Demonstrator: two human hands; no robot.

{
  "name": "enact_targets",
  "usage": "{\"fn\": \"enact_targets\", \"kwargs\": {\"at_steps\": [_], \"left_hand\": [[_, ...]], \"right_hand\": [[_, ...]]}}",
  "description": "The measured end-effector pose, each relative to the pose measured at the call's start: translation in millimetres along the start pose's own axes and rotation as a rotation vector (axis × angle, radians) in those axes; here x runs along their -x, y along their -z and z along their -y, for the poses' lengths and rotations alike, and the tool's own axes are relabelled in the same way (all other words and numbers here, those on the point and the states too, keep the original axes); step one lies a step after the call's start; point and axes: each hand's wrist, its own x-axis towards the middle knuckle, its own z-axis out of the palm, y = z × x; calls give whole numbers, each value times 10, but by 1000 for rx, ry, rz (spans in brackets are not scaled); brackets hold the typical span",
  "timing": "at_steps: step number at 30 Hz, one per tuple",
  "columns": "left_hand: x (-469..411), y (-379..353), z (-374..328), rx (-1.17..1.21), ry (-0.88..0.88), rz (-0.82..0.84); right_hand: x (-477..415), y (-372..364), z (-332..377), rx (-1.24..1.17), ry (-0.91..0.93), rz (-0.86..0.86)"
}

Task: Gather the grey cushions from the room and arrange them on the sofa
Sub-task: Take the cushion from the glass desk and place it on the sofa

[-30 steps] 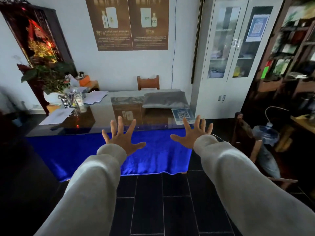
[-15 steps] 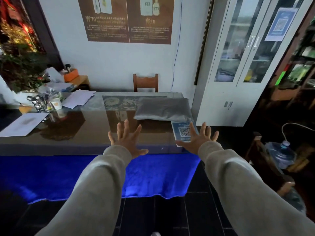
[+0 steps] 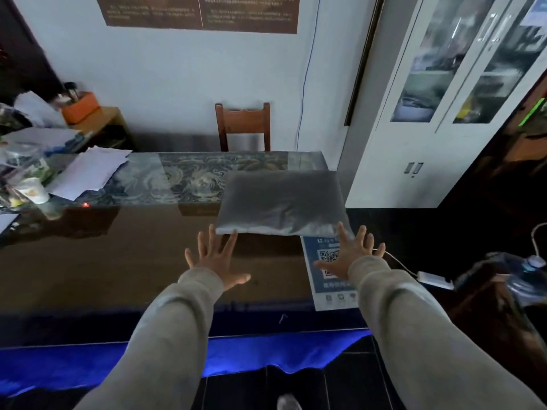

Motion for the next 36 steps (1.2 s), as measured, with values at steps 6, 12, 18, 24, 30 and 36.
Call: {"fn": "enact_targets", "kwargs": {"at_steps": [6,12,18,24,30,36], "left_hand": [[-1014,-61,-141,14,27,43],[-2166,-28,-184,35,113,77],[-2611,-121,-170,48,153,19],[-2711,-214,-168,19,136,-32],[-2543,46,-196,4,34,-111],[-1865,508,132,91,156,-270]], "right_hand": [[-1226,-30,95,14,-39,106],[-2461,-50,263,-61,-138,203],[-2787,-374,343,-73,-191,169],[-2904,-357,425,-36,-235,232],[-2659,-52,568,-78,-145,-2],[-2322,461,899,-162,116,-40]]}}
